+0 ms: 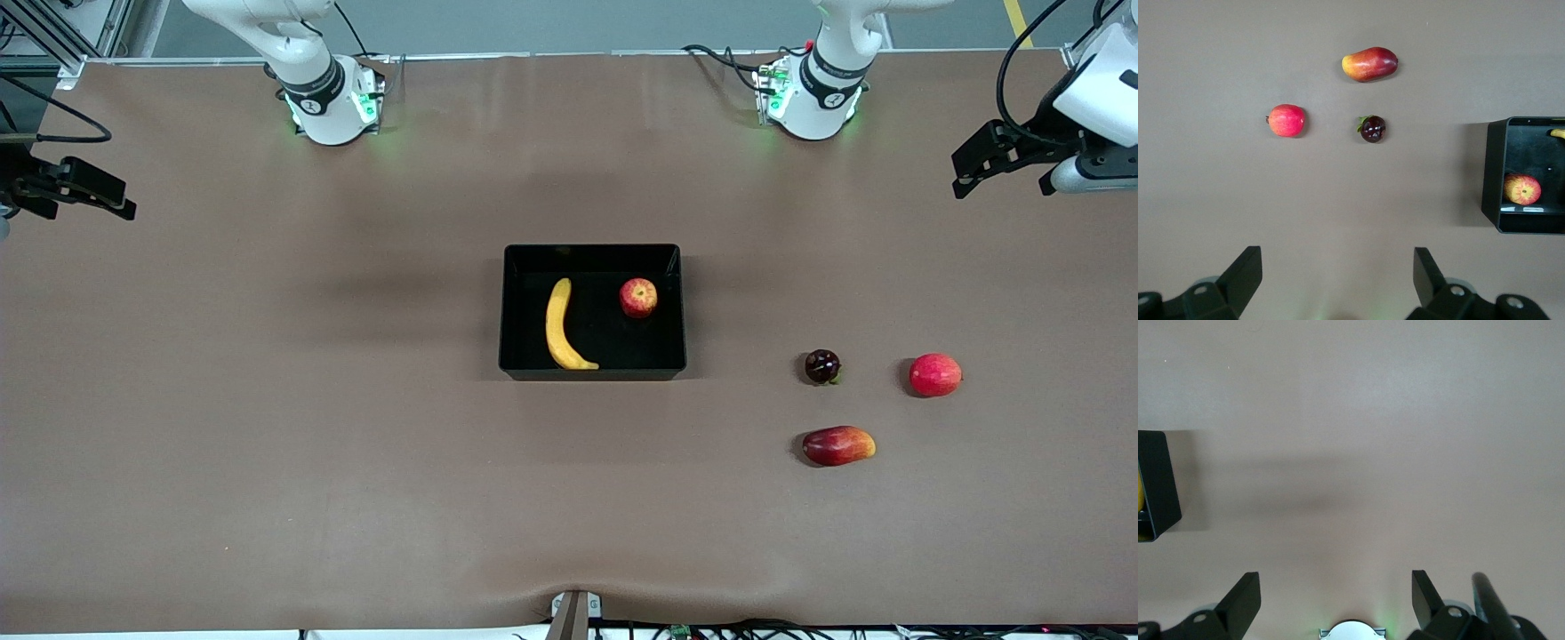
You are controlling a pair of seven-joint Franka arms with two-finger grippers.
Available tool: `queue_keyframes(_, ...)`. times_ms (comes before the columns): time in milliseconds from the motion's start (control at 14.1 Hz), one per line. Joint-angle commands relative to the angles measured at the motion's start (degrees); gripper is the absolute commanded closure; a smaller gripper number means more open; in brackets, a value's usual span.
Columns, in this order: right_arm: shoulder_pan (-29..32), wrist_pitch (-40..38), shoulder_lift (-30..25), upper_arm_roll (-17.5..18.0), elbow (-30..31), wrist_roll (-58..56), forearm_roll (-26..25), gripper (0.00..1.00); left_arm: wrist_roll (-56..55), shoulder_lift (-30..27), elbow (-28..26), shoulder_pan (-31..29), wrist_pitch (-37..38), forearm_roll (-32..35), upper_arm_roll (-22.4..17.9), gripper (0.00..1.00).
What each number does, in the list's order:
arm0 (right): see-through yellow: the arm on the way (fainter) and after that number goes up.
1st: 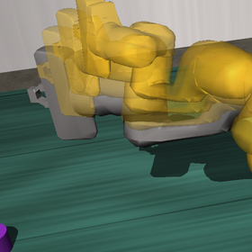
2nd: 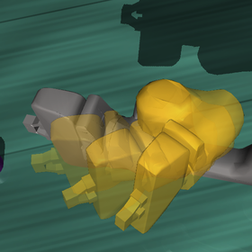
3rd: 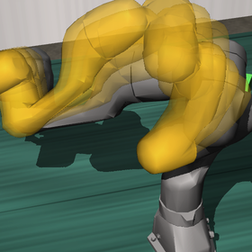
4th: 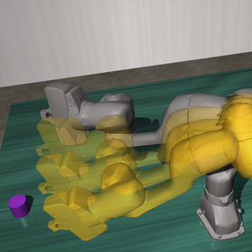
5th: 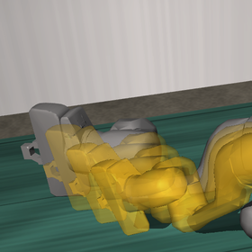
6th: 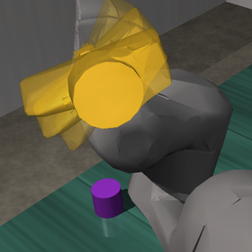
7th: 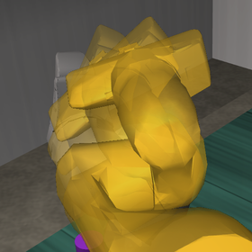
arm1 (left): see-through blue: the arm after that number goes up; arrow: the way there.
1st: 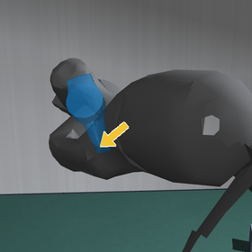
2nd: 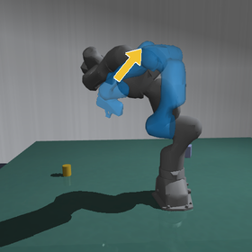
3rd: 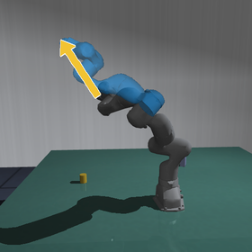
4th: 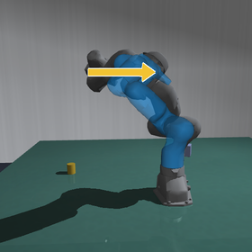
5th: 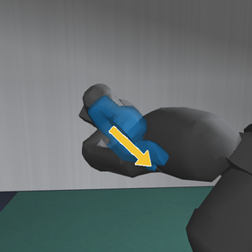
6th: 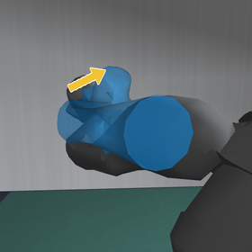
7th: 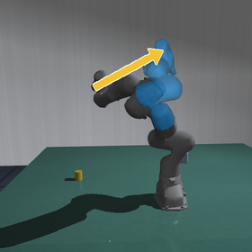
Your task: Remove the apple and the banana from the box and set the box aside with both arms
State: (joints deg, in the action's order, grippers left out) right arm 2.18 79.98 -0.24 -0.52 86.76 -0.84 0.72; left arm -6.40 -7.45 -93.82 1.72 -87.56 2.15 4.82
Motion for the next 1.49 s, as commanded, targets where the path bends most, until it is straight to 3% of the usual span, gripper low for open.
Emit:
queue_keyframes(0, 1.34, -0.35, -0.55, 0.78, 0.51, -0.57, -0.1, 0.0, 1.04, 0.06, 0.66, 0.04, -0.07, -1.18, -0.42, 0.0)
queue_keyframes(496, 1.25, -0.7, -0.46, 0.78, 0.42, -0.57, -0.1, 0.0, -0.02, 1.64, 0.48, 0.83, -0.07, -1.0, 0.02, 0.0)
queue_keyframes(638, 1.34, -0.7, -0.46, 0.78, 0.42, -0.57, -0.1, 0.0, -0.98, 3.31, 0.48, 2.4, -0.42, -0.57, 2.19, 0.0)
queue_keyframes(1134, 1.34, -0.7, 0.33, 0.69, 0.42, -0.65, -0.46, 0.0, -35.05, 15.43, 0.3, 3.73, -11.74, -0.3, 16.61, 0.0)
queue_keyframes(1418, 1.42, -0.62, 0.42, 0.69, 0.42, -0.57, -0.54, 0.0, -49.29, 23.07, -0.22, 10.39, -19.22, 2.58, 17.77, 0.0)
